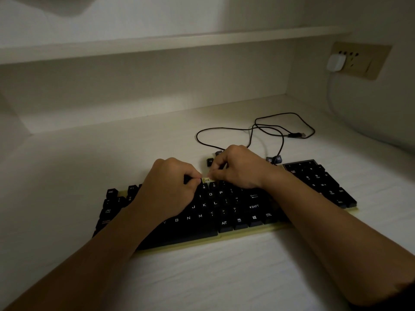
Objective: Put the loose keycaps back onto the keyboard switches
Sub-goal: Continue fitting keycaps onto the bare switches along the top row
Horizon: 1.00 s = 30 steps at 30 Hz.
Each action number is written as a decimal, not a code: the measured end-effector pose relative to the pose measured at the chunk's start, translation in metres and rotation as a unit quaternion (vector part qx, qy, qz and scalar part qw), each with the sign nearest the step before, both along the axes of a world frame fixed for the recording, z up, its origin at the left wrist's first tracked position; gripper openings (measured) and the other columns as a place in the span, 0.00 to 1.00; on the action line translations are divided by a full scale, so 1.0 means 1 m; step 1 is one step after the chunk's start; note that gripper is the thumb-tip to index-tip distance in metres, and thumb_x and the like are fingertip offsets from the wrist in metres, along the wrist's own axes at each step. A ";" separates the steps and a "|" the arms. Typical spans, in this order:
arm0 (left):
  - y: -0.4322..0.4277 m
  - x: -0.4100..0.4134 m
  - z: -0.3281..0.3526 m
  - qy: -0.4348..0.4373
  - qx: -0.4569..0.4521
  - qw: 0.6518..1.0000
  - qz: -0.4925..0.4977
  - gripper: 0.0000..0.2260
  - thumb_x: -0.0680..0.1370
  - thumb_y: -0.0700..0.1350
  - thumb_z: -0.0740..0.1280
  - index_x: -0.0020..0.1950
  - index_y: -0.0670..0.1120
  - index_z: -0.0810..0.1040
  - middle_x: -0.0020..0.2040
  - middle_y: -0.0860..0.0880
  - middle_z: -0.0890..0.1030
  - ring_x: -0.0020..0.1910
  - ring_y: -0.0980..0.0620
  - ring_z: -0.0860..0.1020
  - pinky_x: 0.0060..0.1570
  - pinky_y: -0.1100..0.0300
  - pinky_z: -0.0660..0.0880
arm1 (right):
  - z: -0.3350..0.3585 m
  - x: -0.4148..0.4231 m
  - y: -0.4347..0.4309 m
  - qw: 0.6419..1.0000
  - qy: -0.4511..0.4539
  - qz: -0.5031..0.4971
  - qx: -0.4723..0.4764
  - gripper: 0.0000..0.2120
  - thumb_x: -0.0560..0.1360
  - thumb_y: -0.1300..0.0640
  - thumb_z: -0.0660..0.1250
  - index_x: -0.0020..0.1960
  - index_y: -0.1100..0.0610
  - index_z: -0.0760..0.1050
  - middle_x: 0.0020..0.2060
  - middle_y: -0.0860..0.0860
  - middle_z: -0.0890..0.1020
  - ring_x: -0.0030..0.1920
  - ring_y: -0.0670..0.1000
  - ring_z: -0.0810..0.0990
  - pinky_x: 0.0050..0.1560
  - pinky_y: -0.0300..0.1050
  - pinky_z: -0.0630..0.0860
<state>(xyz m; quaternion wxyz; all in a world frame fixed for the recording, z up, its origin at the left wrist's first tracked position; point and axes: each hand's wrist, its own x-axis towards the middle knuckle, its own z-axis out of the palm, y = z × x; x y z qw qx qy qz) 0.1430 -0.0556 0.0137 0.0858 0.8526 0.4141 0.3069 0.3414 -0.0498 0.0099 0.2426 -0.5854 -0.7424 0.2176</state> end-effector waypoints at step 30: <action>0.012 -0.006 0.009 0.050 -0.081 0.995 -0.036 0.07 0.77 0.42 0.68 0.51 0.48 0.85 0.43 0.54 0.86 0.39 0.64 0.80 0.40 0.77 0.69 | -0.001 0.000 0.001 1.000 0.002 -0.004 -0.004 0.07 0.75 0.53 0.72 0.41 0.54 0.85 0.40 0.47 0.86 0.41 0.46 0.82 0.46 0.43 0.79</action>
